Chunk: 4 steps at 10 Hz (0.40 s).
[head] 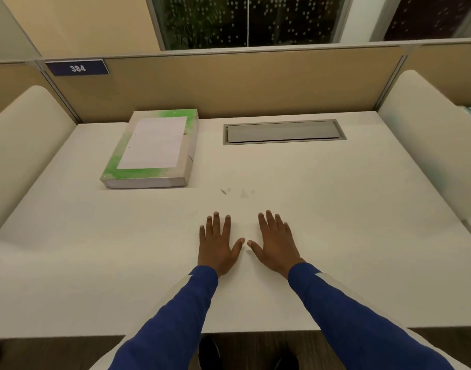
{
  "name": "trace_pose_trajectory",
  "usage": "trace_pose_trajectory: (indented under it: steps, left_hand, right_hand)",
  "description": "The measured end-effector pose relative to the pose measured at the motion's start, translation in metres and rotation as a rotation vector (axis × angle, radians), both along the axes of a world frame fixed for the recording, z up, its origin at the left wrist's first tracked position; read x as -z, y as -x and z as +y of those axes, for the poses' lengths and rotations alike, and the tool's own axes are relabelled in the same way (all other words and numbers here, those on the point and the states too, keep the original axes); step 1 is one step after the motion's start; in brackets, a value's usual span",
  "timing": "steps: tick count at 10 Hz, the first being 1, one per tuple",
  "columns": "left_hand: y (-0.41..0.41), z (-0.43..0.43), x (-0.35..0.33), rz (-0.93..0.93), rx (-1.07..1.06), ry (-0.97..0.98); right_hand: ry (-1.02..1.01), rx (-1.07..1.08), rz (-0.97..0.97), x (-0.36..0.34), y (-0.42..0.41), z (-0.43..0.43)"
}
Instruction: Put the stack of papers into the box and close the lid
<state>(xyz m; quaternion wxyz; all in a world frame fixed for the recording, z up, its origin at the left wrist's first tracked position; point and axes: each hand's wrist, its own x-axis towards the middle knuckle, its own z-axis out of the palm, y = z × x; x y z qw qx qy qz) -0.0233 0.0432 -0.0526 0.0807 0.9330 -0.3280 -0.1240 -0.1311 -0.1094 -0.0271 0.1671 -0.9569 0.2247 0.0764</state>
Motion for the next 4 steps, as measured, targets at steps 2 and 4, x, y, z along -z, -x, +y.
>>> trace_pose_trajectory:
  steps: [2,4]
  left_hand:
    - [0.024,0.009,0.007,0.057,0.050,-0.076]
    - [0.008,0.006,-0.007,0.017,0.086,-0.100]
  right_hand:
    - [-0.017,0.025,0.097,0.009,0.022,0.007]
    - [0.008,0.046,0.065,-0.003,0.011,0.004]
